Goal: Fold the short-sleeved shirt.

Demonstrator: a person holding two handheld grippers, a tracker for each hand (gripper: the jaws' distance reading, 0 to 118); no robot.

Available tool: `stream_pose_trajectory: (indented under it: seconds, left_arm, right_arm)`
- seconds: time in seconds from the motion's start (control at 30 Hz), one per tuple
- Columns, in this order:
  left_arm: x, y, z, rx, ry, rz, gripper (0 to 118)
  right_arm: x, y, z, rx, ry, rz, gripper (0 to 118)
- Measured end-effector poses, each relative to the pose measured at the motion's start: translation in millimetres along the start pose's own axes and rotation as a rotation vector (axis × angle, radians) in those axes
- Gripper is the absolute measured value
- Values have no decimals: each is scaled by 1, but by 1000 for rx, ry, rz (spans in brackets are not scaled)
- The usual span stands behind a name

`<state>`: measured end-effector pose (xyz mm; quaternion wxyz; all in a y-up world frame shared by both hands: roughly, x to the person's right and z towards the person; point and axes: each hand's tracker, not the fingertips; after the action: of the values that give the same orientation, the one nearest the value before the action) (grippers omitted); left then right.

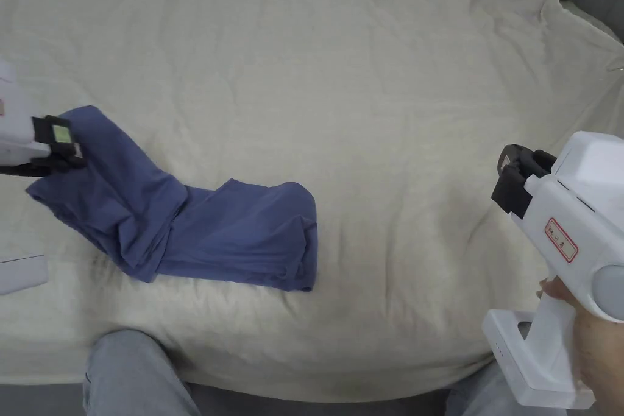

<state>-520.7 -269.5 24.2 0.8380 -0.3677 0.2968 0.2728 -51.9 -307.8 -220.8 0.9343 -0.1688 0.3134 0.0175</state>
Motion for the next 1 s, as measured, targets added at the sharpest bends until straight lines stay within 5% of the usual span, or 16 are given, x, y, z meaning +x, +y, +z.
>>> stream_pose_trajectory:
  seconds: [0.37,0.7,0.83,0.97,1.0]
  left_arm:
    - [138,-45,-34,-112,-163,-261,2]
    - [228,-106,-113,-287,-89,-482,4]
    - [233,-115,-126,-308,-97,-486,19]
    - [221,-101,-109,-309,-287,-337,110]
    - [217,-96,-101,-279,-327,-322,117]
  right_arm:
    - [14,-4,11,5,-27,-20,0]
    - [24,-5,17,7,-52,-22,0]
    - [26,-7,17,1,-57,-27,0]
    - [26,-9,17,-7,-55,-22,0]
    - [25,-10,17,-8,-54,-22,0]
